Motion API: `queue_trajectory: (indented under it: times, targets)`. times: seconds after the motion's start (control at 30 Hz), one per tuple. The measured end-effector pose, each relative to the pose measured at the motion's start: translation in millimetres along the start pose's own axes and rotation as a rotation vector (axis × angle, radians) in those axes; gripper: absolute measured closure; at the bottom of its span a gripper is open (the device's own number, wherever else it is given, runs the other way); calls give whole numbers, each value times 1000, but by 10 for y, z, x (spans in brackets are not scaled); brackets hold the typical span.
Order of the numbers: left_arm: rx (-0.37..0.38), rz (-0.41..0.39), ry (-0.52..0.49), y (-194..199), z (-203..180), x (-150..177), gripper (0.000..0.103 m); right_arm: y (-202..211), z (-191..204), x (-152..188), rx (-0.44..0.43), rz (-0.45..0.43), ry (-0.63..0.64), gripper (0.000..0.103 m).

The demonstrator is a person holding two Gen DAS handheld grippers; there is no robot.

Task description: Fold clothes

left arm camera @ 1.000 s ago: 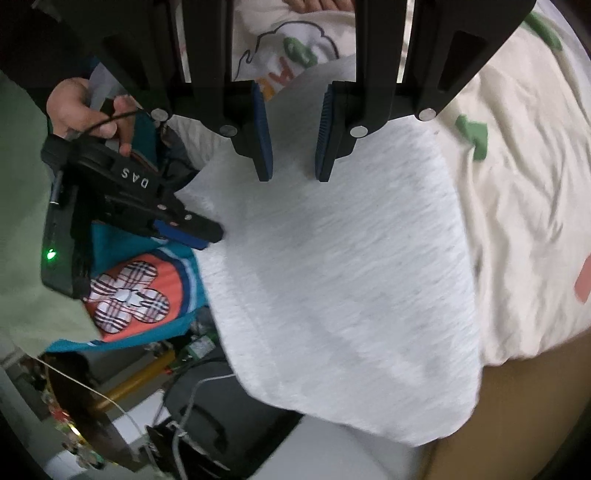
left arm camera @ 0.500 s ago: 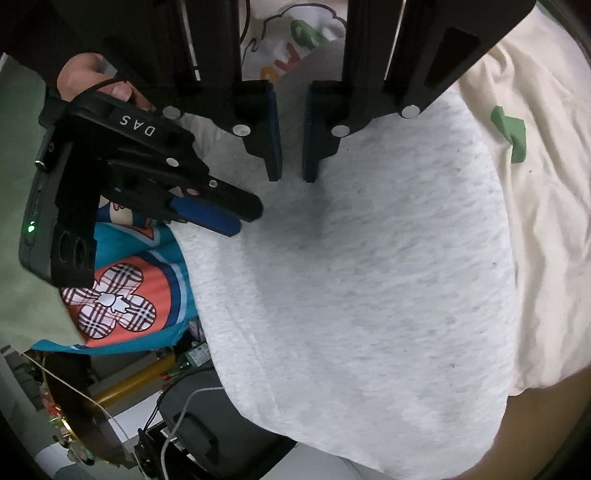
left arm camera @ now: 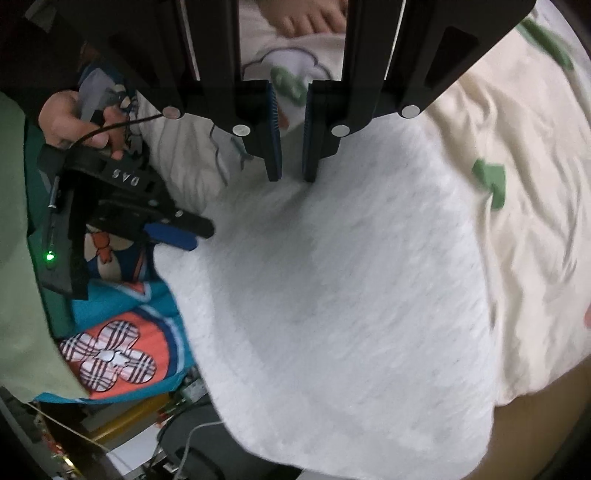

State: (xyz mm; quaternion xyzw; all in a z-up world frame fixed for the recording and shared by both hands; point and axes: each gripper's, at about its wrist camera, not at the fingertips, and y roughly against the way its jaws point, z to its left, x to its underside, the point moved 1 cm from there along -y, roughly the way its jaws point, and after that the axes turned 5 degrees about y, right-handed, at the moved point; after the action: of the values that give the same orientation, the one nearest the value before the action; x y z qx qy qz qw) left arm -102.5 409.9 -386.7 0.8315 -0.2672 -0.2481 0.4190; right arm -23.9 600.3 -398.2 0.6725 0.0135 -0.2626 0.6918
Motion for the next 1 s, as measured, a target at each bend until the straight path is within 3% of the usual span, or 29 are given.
queue_trajectory:
  times: [0.47, 0.53, 0.6, 0.63, 0.73, 0.9, 1.0]
  targets:
    - [-155, 109, -8, 280, 107, 24, 89, 325, 66, 35, -21, -18, -85, 65]
    - [-189, 107, -24, 367, 91, 27, 77, 382, 89, 20, -16, -19, -91, 65]
    - [-214, 99, -31, 472, 77, 26, 28, 469, 119, -6, -8, -29, -91, 64]
    - [-219, 95, -29, 513, 72, 22, 22, 505, 132, -18, -10, -30, -100, 63]
    - [-225, 95, -28, 644, 45, 16, 21, 601, 188, -50, -30, -32, -133, 61]
    - [-245, 99, -41, 808, -15, 26, 21, 719, 350, -25, -35, -4, -142, 29]
    - [-253, 97, -35, 940, -12, 33, 21, 821, 360, -22, -58, 14, -125, 25]
